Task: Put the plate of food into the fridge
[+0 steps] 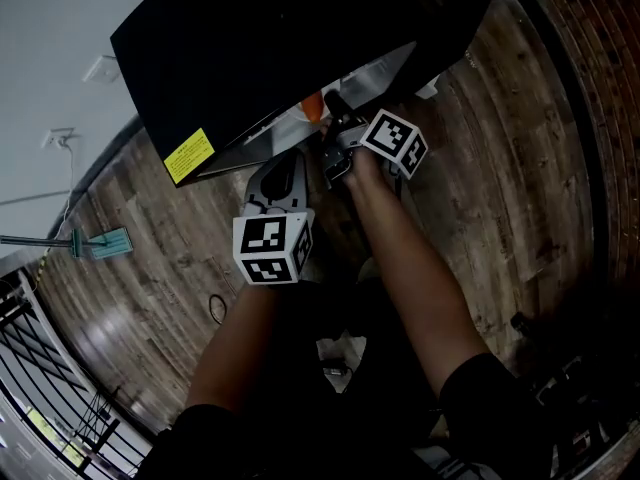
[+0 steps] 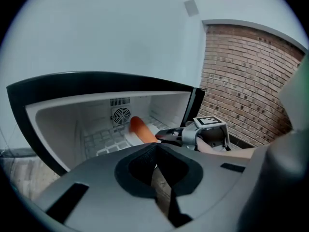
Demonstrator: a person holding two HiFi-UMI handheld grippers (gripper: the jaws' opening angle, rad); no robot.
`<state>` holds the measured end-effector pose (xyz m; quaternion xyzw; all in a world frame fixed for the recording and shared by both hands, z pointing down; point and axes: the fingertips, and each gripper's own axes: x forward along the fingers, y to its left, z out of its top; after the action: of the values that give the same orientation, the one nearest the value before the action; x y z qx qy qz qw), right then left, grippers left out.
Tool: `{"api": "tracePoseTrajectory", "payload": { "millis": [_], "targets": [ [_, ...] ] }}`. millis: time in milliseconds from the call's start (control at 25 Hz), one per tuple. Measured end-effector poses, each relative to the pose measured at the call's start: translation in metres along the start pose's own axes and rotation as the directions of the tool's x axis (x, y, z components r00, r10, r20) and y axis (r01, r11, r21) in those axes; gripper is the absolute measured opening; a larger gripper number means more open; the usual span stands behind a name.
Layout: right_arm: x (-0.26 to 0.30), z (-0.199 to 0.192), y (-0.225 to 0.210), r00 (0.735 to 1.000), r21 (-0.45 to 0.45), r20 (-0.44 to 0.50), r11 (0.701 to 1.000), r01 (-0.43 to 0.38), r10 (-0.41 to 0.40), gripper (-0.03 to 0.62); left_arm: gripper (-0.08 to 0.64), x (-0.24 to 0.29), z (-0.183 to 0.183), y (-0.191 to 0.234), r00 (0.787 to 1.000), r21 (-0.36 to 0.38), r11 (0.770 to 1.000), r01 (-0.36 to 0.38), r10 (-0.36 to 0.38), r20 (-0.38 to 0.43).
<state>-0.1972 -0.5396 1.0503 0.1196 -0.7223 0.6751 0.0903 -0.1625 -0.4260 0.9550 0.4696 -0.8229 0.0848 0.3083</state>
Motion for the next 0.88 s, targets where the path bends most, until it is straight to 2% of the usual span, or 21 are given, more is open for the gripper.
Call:
{"api": "tracePoseTrajectory", "payload": {
  "millis": [80, 200, 280, 360, 440, 480, 520, 560, 600, 720, 880],
  "targets": [
    [0.013, -0.003, -0.003, 1.0, -0.037, 0.001, 0.999, 0.018, -0.018, 0.044, -0.002, 0.0, -0.003, 0.004, 1.0, 0.002, 1.0, -0.005, 0.005, -0.003],
    [0.023, -0.008, -0.013, 0.995, -0.159, 0.009, 0.982, 0.1, -0.1, 0.037, -0.002, -0.002, -0.004, 0.011, 1.0, -0.001, 1.0, -0.012, 0.012, -0.01],
    [0.022, -0.005, -0.02, 0.981, -0.27, 0.062, 0.943, 0.194, -0.184, 0.037, -0.002, -0.005, -0.005, 0.014, 1.0, 0.004, 1.0, -0.014, 0.014, -0.018],
    [0.015, 0.006, -0.021, 0.957, -0.371, 0.156, 0.884, 0.285, -0.243, 0.088, -0.002, -0.008, -0.006, 0.013, 0.999, -0.003, 1.0, -0.008, 0.008, -0.032],
    [0.005, 0.017, -0.02, 0.933, -0.432, 0.226, 0.83, 0.353, -0.279, 0.123, -0.002, -0.012, -0.006, 0.009, 0.999, -0.014, 1.0, 0.0, 0.0, -0.047],
    [-0.003, 0.021, -0.018, 0.925, -0.446, 0.243, 0.813, 0.373, -0.291, 0.126, -0.002, -0.015, -0.005, 0.007, 0.999, -0.017, 1.0, 0.002, -0.003, -0.054],
    [-0.011, 0.023, -0.016, 0.922, -0.455, 0.245, 0.804, 0.382, -0.299, 0.1, -0.002, -0.018, -0.004, 0.005, 0.998, -0.023, 1.0, 0.003, -0.005, -0.062],
    [-0.021, 0.023, -0.013, 0.924, -0.463, 0.235, 0.801, 0.38, -0.302, 0.031, -0.002, -0.021, -0.002, 0.002, 0.997, -0.031, 1.0, 0.005, -0.007, -0.071],
    [-0.031, 0.021, -0.007, 0.928, -0.477, 0.219, 0.797, 0.37, -0.3, 0.014, -0.002, -0.025, 0.001, -0.001, 0.997, -0.039, 0.999, 0.006, -0.009, -0.078],
    [-0.072, 0.016, 0.019, 0.934, -0.538, 0.188, 0.764, 0.356, -0.303, 0.014, -0.002, -0.041, 0.019, -0.014, 0.996, -0.052, 0.998, 0.018, -0.023, -0.091],
    [-0.137, 0.011, 0.081, 0.93, -0.644, 0.203, 0.674, 0.362, -0.306, 0.014, -0.002, -0.071, 0.058, -0.04, 0.994, -0.058, 0.997, 0.058, -0.064, -0.092]
  ]
}}
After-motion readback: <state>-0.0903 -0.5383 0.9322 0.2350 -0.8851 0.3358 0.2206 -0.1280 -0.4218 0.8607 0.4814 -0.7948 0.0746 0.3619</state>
